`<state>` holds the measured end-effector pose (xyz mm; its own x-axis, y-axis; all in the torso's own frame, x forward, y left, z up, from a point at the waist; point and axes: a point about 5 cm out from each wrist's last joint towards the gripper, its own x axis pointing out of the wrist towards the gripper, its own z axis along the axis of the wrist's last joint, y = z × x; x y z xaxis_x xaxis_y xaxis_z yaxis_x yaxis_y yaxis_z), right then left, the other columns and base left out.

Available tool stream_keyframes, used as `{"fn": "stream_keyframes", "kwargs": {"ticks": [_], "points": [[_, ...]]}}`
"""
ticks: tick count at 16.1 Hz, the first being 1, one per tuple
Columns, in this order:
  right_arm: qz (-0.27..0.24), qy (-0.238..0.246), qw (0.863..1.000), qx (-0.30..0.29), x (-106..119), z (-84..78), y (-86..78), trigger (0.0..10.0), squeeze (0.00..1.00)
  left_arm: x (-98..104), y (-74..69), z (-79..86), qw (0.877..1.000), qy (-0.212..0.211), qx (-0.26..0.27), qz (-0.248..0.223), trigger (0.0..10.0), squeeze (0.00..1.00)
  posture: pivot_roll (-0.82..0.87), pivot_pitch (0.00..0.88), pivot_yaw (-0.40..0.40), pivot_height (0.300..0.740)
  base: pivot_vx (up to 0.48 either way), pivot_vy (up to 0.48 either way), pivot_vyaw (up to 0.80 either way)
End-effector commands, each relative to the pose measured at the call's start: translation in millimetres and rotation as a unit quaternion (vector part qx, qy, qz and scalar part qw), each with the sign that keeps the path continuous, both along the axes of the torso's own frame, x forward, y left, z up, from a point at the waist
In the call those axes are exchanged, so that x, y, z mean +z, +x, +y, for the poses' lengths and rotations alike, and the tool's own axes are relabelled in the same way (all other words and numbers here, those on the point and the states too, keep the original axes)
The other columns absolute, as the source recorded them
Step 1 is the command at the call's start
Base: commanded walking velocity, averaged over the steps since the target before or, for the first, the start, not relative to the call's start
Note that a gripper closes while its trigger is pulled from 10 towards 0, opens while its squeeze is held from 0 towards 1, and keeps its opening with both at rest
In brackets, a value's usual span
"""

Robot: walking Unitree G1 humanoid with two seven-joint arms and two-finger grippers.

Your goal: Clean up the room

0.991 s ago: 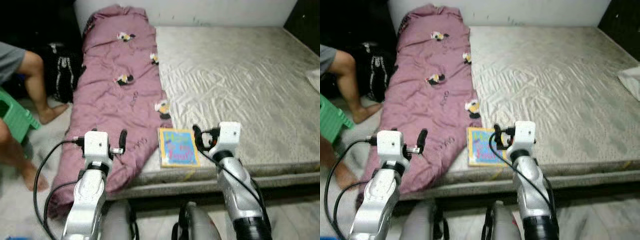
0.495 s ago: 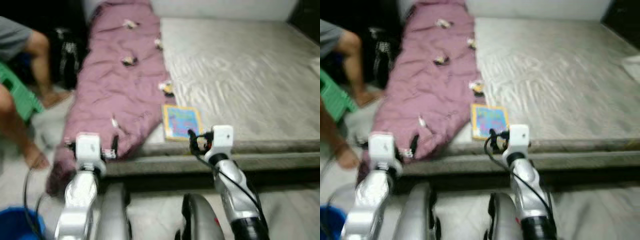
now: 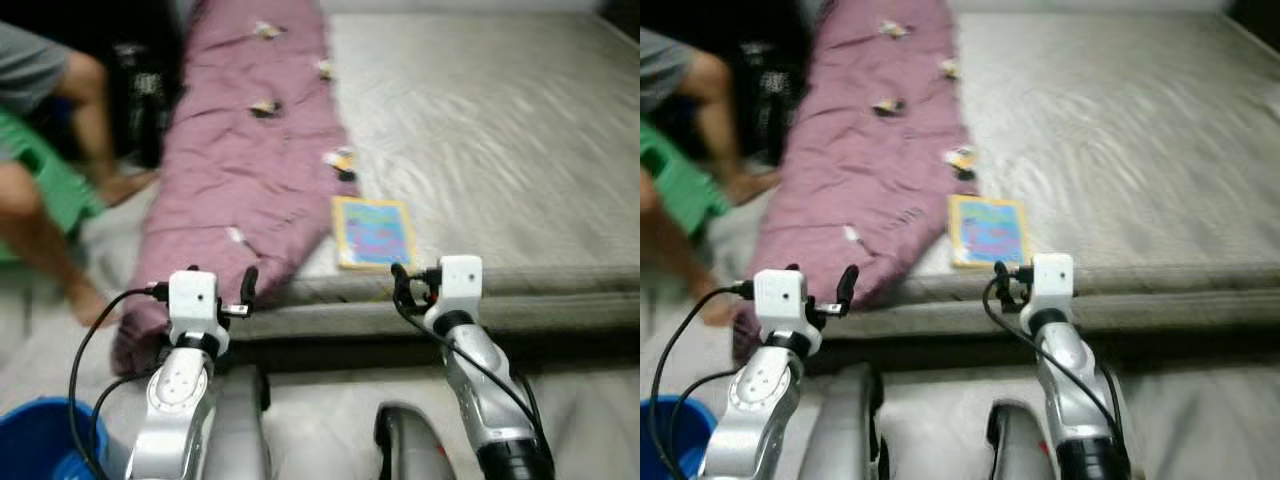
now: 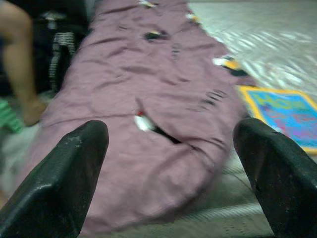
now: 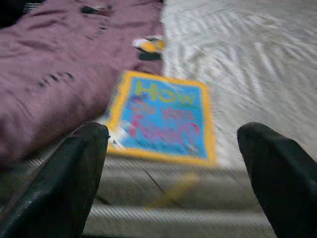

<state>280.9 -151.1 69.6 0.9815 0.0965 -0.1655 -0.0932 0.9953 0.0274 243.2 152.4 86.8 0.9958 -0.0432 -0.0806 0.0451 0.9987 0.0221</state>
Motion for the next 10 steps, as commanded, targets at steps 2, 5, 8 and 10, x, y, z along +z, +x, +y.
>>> {"fn": "stream_keyframes", "kwargs": {"ticks": [2, 5, 8, 10], "points": [[-0.011, 0.001, 1.000, 0.010, 5.7, 5.1, 3.4, 10.0, 0.00, 3.6, 2.1, 2.7, 1.000, 0.002, 0.003, -0.006, 10.0, 0.00, 0.02, 0.083, -0.020, 0.611, 0.298, 0.000, 0.00], [-0.011, 0.001, 1.000, 0.011, 5.5, 5.2, 3.6, 10.0, 0.00, 3.7, 2.3, 2.3, 1.000, 0.002, 0.002, -0.004, 10.0, 0.00, 0.02, 0.085, -0.022, 0.611, 0.111, 0.000, 0.00], [-0.011, 0.001, 1.000, 0.014, 5.2, 6.4, 3.8, 10.0, 0.00, 3.6, 2.4, 2.6, 1.000, 0.001, 0.003, -0.004, 10.0, 0.00, 0.02, 0.085, -0.022, 0.611, 0.213, 0.000, 0.00], [-0.011, 0.001, 1.000, 0.016, 5.1, 6.4, 3.8, 10.0, 0.00, 3.6, 2.5, 3.0, 1.000, 0.003, 0.006, -0.003, 10.0, 0.00, 0.02, 0.085, -0.022, 0.611, 0.264, 0.000, 0.00]]}}
